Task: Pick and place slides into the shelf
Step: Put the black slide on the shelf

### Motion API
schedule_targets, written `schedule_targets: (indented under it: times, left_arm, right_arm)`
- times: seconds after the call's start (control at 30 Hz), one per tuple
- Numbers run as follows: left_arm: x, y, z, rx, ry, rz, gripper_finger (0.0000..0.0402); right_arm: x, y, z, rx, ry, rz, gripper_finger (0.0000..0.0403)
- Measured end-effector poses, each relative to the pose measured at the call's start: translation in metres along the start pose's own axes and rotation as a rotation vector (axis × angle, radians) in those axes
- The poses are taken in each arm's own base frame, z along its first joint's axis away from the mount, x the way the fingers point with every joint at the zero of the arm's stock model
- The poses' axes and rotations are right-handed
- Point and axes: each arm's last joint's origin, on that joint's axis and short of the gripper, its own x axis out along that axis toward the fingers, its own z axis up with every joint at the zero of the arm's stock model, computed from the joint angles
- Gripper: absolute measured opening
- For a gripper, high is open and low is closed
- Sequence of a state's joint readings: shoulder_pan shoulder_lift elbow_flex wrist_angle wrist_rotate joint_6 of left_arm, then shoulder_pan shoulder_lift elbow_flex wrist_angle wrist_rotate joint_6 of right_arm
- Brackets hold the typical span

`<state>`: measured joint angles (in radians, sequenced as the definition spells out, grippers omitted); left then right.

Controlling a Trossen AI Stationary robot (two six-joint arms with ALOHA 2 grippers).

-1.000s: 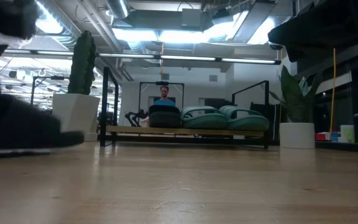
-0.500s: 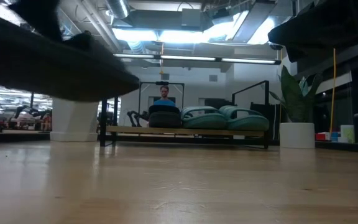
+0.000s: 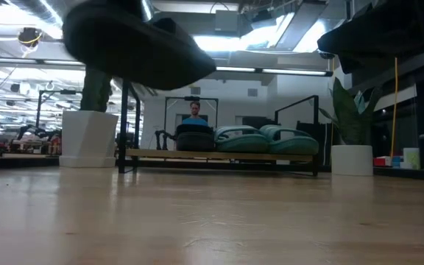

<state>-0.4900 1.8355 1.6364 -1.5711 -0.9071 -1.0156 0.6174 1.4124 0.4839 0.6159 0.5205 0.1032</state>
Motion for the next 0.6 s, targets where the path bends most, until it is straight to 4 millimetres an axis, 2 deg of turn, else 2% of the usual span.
schedule_targets:
  times: [0.17, 0.6]
  left_arm:
    - [0.011, 0.012, 0.016, -0.021, 0.004, 0.031, 0.0]
    - [0.058, 0.04, 0.038, -0.091, 0.111, 0.128, 0.0]
  right_arm:
    - [0.0, 0.0, 0.0, -0.004, 0.001, 0.0, 0.0024]
    - [0.0, 0.0, 0.0, -0.007, 0.001, -0.002, 0.0024]
